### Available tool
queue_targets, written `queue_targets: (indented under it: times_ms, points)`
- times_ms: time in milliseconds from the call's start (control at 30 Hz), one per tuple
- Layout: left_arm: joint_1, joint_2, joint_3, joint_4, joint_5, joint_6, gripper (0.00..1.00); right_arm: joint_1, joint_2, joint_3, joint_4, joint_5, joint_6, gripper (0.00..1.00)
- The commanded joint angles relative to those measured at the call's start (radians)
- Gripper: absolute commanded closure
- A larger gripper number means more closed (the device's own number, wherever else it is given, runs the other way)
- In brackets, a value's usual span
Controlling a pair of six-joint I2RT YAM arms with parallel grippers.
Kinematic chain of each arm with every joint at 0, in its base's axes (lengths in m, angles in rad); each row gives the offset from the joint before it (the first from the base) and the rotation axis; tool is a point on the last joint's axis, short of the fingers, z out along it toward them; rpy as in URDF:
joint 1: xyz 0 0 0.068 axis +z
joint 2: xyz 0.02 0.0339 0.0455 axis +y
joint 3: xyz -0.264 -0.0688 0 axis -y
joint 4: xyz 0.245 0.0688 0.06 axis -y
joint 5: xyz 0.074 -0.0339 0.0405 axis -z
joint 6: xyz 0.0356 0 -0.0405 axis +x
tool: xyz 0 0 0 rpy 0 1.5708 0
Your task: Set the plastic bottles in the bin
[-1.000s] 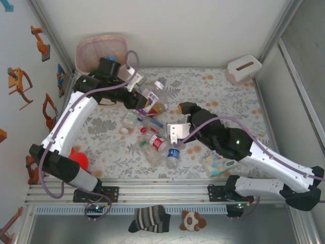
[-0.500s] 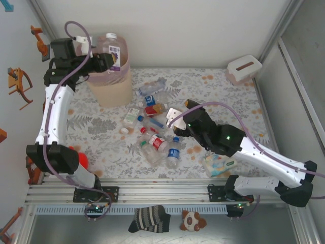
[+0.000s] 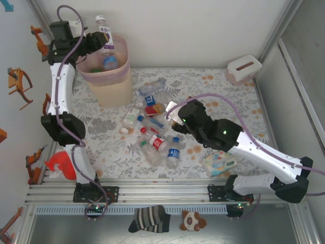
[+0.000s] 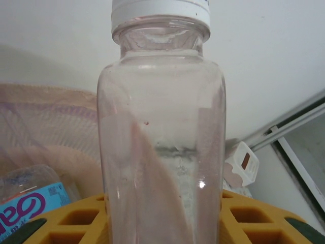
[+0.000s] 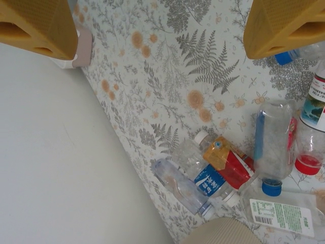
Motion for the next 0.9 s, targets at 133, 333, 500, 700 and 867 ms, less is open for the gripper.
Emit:
queue_targets:
  times_ms: [133,333,500,700,867]
  points:
    - [0.008,0.093,0.016,-0.044,0.082,-0.072,0.61,-0.004,-0.009,0.028,-0.013,0.026,0.044,0.17]
    - [0.001,0.075,-0.13,-0.008,0.118,-0.068,0.61,-0.005,-0.008,0.021,-0.014,0.025,0.053,0.17]
    - [0.003,0.059,-0.254,0.088,0.161,-0.132,0.69,-0.005,0.005,0.023,-0.01,0.022,0.046,0.17]
    - [-0.002,0.106,-0.246,0.04,0.204,-0.135,0.7,-0.005,0.021,0.026,-0.023,0.028,0.039,0.17]
    - [-0.005,0.15,-0.159,-0.12,0.138,-0.076,0.61,-0.005,0.013,0.023,-0.028,0.028,0.04,0.17]
